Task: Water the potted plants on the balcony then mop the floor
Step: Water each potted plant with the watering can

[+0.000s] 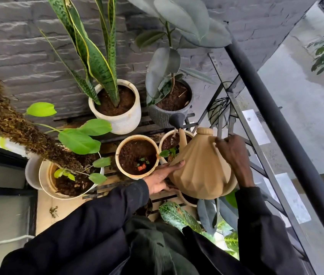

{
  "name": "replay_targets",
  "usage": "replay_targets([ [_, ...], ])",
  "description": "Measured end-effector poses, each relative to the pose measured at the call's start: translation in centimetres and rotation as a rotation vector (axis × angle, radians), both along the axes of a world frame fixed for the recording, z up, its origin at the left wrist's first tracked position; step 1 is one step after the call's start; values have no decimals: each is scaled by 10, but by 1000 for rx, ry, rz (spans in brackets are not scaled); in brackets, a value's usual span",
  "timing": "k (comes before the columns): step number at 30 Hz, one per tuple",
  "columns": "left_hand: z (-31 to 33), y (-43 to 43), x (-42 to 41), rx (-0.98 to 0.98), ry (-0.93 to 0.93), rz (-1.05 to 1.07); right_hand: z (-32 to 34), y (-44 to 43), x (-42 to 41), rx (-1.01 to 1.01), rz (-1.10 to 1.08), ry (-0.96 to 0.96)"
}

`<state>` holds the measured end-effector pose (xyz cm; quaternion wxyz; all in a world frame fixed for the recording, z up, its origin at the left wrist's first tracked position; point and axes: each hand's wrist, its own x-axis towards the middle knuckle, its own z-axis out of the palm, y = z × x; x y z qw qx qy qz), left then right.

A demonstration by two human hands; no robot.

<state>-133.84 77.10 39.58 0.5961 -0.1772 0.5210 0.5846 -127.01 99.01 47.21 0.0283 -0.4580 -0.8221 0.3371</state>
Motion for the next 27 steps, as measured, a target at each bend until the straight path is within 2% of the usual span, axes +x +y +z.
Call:
replay_targets([
  [5, -1, 0, 11, 11, 110, -1, -1, -6, 22, 42, -93, 72],
  [18, -3, 2, 9, -4, 342, 84, -9, -21, 47, -12, -183, 337],
  [27, -12, 10, -3, 24, 545, 88, -11, -22, 50, -17, -164, 506],
])
